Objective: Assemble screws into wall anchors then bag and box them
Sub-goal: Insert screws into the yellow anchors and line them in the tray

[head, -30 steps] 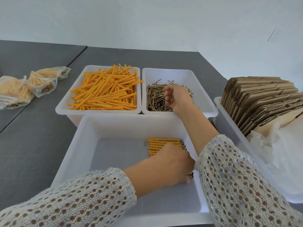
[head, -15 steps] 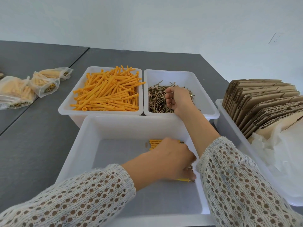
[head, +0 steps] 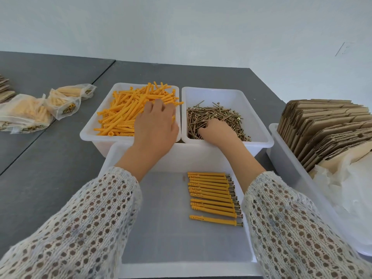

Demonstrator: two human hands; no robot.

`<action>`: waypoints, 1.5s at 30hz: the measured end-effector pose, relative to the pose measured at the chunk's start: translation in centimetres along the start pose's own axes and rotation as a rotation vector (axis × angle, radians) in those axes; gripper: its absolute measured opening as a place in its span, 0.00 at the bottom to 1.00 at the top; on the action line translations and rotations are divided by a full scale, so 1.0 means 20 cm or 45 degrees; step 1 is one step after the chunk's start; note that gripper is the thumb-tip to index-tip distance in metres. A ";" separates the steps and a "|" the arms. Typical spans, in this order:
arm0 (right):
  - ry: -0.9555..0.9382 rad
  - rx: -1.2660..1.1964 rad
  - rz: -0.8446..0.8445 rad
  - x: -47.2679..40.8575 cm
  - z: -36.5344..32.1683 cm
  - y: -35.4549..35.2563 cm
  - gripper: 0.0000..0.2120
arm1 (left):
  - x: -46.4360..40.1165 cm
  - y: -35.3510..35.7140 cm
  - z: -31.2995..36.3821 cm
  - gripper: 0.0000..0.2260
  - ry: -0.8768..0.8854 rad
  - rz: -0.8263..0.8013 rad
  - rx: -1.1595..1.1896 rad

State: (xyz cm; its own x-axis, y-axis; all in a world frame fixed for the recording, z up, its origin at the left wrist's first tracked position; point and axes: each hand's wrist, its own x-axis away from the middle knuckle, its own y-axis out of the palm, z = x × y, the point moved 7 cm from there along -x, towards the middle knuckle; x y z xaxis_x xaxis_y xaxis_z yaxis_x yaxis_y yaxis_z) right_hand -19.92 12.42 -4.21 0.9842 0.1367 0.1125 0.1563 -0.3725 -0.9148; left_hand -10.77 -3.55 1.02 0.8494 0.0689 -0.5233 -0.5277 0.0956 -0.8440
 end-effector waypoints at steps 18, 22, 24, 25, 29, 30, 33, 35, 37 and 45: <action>-0.010 -0.015 -0.035 0.02 -0.02 -0.01 0.11 | -0.02 0.15 -0.08 0.12 -0.146 -0.269 0.223; -0.007 -0.053 0.062 0.03 -0.02 -0.03 0.11 | -0.02 0.11 -0.07 0.08 -0.157 -0.156 0.423; -0.016 -0.083 0.197 0.03 -0.02 -0.05 0.12 | -0.02 0.09 -0.06 0.11 -0.147 -0.081 0.470; -0.027 -0.105 0.265 0.03 -0.02 -0.07 0.12 | -0.02 0.08 -0.05 0.12 -0.141 -0.049 0.486; -0.096 -0.178 0.454 0.06 -0.03 -0.11 0.11 | -0.02 0.04 -0.02 0.17 -0.050 0.032 0.550; -0.123 -0.210 0.477 0.06 -0.04 -0.12 0.09 | -0.02 0.03 -0.01 0.18 -0.014 0.056 0.565; -0.214 -0.356 0.505 0.08 -0.06 -0.15 0.05 | -0.01 0.00 0.01 0.19 0.126 0.165 0.612; -0.259 -0.423 0.525 0.09 -0.07 -0.16 0.08 | -0.01 -0.03 0.03 0.19 0.217 0.232 0.668; -0.279 -0.472 0.543 0.09 -0.07 -0.16 0.09 | -0.02 -0.05 0.05 0.16 0.301 0.276 0.716; -0.271 -0.517 0.533 0.06 -0.05 -0.15 0.10 | -0.02 -0.03 0.03 0.08 0.252 0.206 0.771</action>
State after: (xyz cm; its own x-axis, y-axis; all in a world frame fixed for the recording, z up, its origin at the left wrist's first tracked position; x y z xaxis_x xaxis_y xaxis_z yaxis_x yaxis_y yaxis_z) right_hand -19.22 12.78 -0.90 0.9373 0.0678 -0.3418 -0.1790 -0.7479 -0.6392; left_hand -10.77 -3.00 1.74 0.7139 -0.0495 -0.6985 -0.5110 0.6452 -0.5680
